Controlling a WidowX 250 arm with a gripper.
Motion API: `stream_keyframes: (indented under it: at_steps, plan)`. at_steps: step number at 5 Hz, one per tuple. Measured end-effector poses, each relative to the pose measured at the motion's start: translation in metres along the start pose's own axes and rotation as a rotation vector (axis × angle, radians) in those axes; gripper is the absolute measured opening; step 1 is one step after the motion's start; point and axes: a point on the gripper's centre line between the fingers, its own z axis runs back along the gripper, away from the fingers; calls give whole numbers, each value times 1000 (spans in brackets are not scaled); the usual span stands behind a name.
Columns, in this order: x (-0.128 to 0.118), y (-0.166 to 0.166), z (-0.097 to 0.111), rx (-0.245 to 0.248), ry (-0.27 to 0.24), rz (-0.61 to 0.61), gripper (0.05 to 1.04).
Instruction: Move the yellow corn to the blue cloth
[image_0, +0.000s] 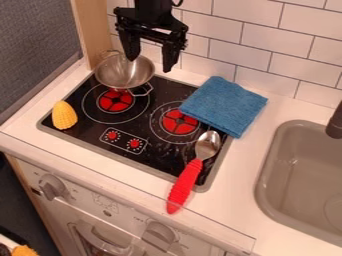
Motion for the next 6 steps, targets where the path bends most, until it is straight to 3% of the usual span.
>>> stream_keyframes:
  at_steps: [1, 2, 3, 4, 6]
  plan:
    - [-7, -4, -12, -22, 44, 0, 1001]
    - [-29, 22, -17, -97, 88, 89, 1001]
    - [-43, 48, -5, -125, 82, 113, 1001]
    - [-61, 71, -2, -103, 101, 88, 1001]
    - [-82, 90, -16, -47, 142, 48, 1001]
